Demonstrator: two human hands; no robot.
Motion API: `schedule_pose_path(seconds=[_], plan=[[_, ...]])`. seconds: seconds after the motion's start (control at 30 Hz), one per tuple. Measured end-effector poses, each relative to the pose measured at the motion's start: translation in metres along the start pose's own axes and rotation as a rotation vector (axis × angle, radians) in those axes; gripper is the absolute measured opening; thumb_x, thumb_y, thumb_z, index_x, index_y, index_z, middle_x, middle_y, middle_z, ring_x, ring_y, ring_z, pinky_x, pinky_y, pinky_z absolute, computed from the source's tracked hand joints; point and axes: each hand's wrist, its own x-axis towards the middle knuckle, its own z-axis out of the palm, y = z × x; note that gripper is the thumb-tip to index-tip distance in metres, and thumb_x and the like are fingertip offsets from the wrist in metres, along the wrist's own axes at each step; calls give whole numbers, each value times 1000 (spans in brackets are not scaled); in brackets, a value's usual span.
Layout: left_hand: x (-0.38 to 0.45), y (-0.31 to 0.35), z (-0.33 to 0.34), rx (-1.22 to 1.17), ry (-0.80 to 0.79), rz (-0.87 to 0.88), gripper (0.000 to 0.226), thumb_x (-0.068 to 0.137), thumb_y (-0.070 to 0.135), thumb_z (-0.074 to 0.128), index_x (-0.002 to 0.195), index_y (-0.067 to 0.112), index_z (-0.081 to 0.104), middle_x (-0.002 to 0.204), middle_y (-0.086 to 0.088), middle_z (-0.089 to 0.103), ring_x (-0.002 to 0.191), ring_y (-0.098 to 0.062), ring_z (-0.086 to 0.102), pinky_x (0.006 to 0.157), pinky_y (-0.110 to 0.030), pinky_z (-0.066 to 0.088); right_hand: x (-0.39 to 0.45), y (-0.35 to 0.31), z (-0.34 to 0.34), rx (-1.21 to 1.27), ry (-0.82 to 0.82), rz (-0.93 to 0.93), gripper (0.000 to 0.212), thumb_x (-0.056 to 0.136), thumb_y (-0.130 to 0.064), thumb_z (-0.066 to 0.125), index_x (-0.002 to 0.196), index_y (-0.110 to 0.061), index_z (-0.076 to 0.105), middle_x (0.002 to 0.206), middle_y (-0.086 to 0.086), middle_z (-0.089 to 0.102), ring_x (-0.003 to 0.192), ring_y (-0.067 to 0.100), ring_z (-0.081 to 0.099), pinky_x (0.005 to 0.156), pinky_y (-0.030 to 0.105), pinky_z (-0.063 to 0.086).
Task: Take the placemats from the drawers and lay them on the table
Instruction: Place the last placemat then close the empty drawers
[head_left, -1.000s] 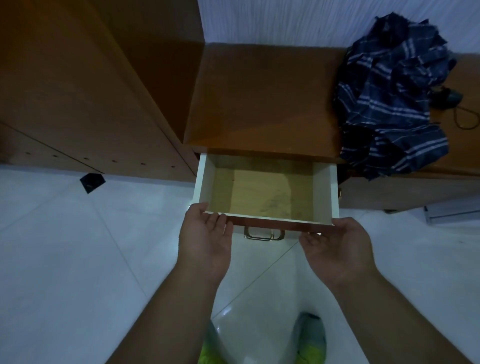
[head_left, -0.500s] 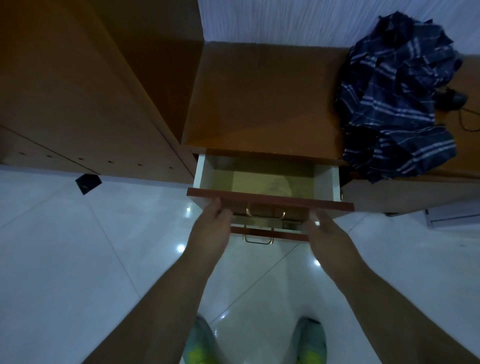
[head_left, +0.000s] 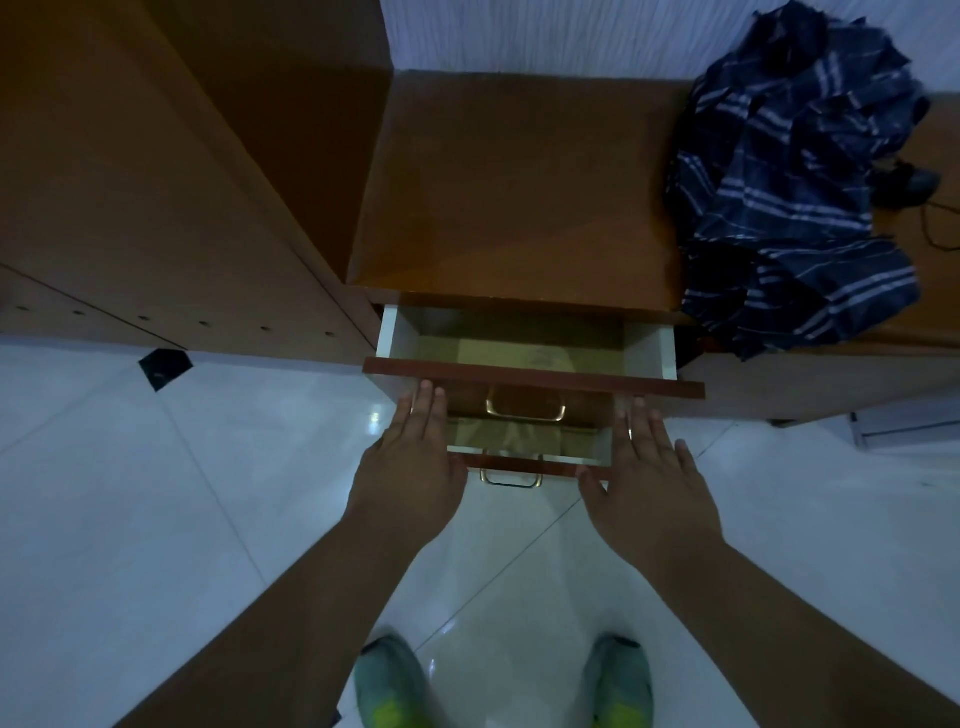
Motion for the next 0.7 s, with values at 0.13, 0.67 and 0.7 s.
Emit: schedule_pose_path(seconds=[0.13, 0.67, 0.7], plan=[[15, 2, -7, -5, 4, 4, 72, 106, 42, 35, 164, 18, 0, 171, 1, -7, 158, -20, -4, 121, -42, 26, 14, 2, -10, 12, 3, -9, 80, 100, -56, 24, 158, -14, -11, 166, 6, -16, 153, 20, -13, 124, 42, 1], [77, 7, -25, 27, -25, -13, 77, 103, 38, 38, 163, 15, -5, 171, -1, -13, 157, -21, -8, 121, -46, 24, 72, 0, -27, -5, 24, 29, 83, 98, -57, 30, 159, -14, -7, 166, 4, -17, 154, 20, -7, 124, 46, 6], [78, 8, -26, 35, -25, -12, 77, 104, 38, 38, 163, 15, -6, 171, -2, -13, 157, -22, -8, 121, -46, 24, 75, 0, -29, -14, 23, 32, 83, 98, -57, 29, 159, -14, -8, 166, 3, -18, 154, 20, -7, 124, 45, 6]])
